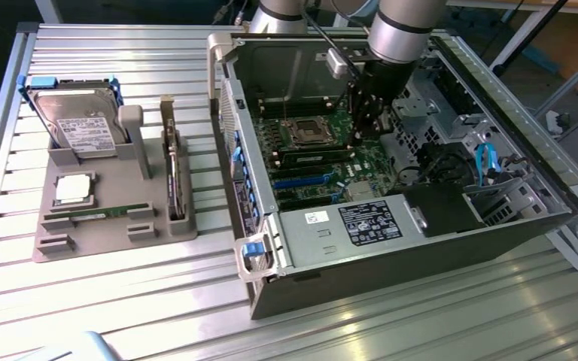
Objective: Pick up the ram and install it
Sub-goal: 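Press down the ram until it locks into place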
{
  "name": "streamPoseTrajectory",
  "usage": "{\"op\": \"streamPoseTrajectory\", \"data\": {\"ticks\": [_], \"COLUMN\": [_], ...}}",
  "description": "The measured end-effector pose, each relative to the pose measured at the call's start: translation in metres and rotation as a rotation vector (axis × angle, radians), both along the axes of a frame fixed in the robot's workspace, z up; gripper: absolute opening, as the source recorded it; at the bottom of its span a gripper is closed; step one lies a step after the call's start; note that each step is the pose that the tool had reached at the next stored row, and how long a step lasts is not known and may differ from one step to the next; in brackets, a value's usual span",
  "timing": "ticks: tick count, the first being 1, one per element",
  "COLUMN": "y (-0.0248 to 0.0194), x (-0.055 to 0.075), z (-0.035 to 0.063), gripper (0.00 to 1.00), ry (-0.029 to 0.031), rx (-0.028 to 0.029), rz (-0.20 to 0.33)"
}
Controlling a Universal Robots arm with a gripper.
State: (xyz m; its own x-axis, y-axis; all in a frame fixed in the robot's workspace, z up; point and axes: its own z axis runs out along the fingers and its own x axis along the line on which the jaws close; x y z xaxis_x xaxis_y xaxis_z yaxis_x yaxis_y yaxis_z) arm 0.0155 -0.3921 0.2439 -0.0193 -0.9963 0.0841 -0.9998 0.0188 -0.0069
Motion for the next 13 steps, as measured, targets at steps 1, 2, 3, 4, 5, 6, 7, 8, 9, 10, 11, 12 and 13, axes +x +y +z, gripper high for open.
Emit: {"op": "streamPoseTrajectory", "data": {"ticks": [1, 2, 3, 4, 5, 6, 7, 8, 9, 10, 11, 12, 13], "y": [0.0, 0.0, 0.0001, 0.0, 0.0, 0.0, 0.0, 0.0, 0.0, 0.0, 0.0, 0.0, -0.0001], "x": [-0.008, -0.018, -0.026, -0.033, -0.038, -0.044, -0.049, -0.055, -0.061, -0.066, -0.072, -0.081, -0.093], "z": [-0.0001, -0.0002, -0.0002, -0.0003, -0.0004, -0.0005, -0.0006, -0.0007, -0.0008, -0.0009, -0.0009, -0.001, -0.0011], "gripper": [0.11, 0.11, 0.11, 0.11, 0.11, 0.11, 0.11, 0.11, 0.11, 0.11, 0.11, 0.11, 0.11], "ry": [-0.0011, -0.0021, -0.0028, -0.0035, -0.0039, -0.0042, -0.0045, -0.0047, -0.0051, -0.0053, -0.0057, -0.0061, -0.0069], "rx": [0.0002, 0.0002, 0.0001, -0.0001, 0.0, 0.0001, 0.0, 0.0001, 0.0002, 0.0001, 0.0001, 0.0, 0.0001], "rz": [0.0, 0.0, 0.0, 0.0, 0.0, 0.0, 0.0, 0.0, 0.0, 0.0, 0.0, 0.0, 0.0]}}
